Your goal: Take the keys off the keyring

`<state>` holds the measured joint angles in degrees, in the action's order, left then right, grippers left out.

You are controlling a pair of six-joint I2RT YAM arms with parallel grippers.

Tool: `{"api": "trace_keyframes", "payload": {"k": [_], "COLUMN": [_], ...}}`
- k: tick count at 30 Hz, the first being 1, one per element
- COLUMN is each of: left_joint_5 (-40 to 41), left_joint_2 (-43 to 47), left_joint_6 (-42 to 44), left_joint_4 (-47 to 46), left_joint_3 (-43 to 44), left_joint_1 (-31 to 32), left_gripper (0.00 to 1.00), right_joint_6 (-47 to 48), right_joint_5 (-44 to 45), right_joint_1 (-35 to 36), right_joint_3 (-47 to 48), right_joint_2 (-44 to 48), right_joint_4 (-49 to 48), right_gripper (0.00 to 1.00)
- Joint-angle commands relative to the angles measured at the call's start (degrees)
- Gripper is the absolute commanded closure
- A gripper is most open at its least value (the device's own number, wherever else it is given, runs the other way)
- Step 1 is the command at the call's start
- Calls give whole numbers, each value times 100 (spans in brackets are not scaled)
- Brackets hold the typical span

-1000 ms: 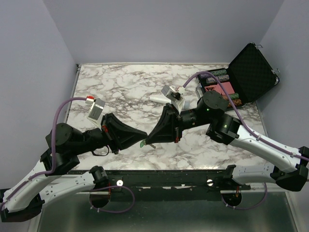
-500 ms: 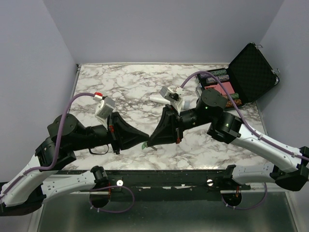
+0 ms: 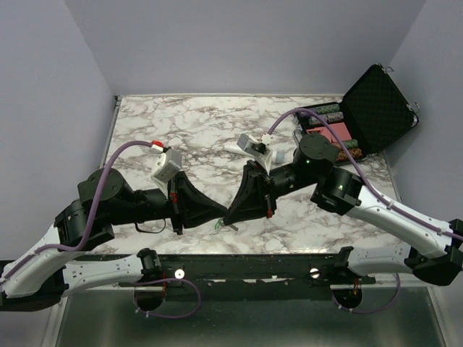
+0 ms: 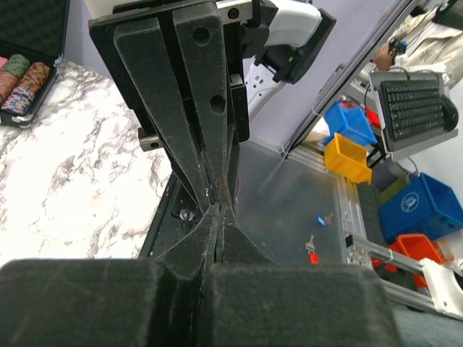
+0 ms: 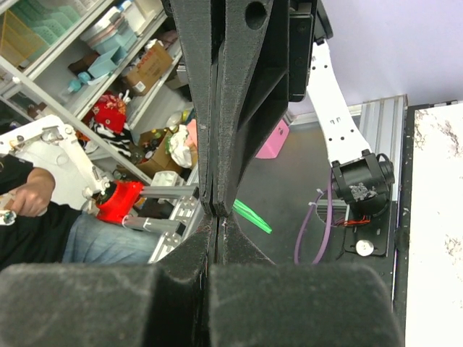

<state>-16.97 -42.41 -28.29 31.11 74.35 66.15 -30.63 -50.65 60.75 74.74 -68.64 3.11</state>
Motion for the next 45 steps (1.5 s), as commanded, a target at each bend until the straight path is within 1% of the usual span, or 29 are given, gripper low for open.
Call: {"api": "trace_keyframes", "payload": {"k": [1, 5, 9, 10, 12, 15, 17, 19, 20, 22, 23, 24, 27, 30, 32, 34, 35, 38, 41, 45], "left_joint_5": [326, 423, 607, 625, 651, 678, 791, 967, 1168, 1651, 2019, 2179, 2444, 2488, 2462, 2401, 2374, 2138, 1883, 1567], "left_joint_2": [-794, -1041, -1111, -1146, -1269, -1418, -1463, -1410, -1349, -1209, -1138, -1033, -533, 91, 460, 707, 778, 752, 577, 278], "left_joint_6": [333, 412, 552, 588, 693, 781, 782, 747, 694, 519, 422, 334, 176, 35, -88, -193, -246, -361, -405, -414], "left_joint_4": [772, 1002, 1291, 1414, 1677, 1915, 1986, 1890, 1829, 1706, 1644, 1557, 1013, 161, -270, -509, -571, -598, -519, -457], "left_joint_3": [351, 616, 1010, 1151, 1415, 1688, 1811, 1908, 1952, 2005, 2022, 1988, 1637, 935, 451, 55, -42, -166, -114, 18], "left_joint_1": [407, 460, 469, 460, 460, 460, 460, 460, 460, 469, 460, 469, 460, 460, 460, 460, 469, 460, 460, 460], "left_gripper": [100, 99, 91, 87, 80, 64, 51, 41, 34, 26, 24, 19, 18, 20, 26, 33, 35, 40, 43, 51], "right_joint_6": [-31, -57, -101, -110, -110, -118, -118, -145, -171, -215, -232, -267, -390, -549, -689, -812, -882, -980, -1050, -1103], "right_joint_5": [381, 372, 407, 416, 433, 469, 504, 556, 591, 661, 688, 732, 864, 987, 1005, 953, 926, 847, 803, 768], "right_joint_1": [-2, 7, 7, 7, -2, -2, -2, -2, 7, -2, 7, 7, -2, 7, 7, -2, -2, -2, -2, -2], "right_joint_3": [155, 76, -56, -73, -91, -109, -152, -240, -275, -372, -433, -495, -653, -846, -961, -1040, -1058, -1014, -988, -1005], "right_joint_2": [-70, -9, 105, 149, 193, 246, 298, 369, 395, 474, 535, 580, 720, 852, 905, 949, 940, 905, 870, 844], "right_joint_4": [-364, -355, -373, -373, -364, -355, -364, -408, -443, -522, -575, -627, -881, -1198, -1488, -1760, -1866, -2016, -2069, -2131], "right_gripper": [99, 99, 99, 99, 99, 99, 99, 99, 99, 99, 99, 99, 99, 99, 99, 99, 99, 99, 99, 99]}}
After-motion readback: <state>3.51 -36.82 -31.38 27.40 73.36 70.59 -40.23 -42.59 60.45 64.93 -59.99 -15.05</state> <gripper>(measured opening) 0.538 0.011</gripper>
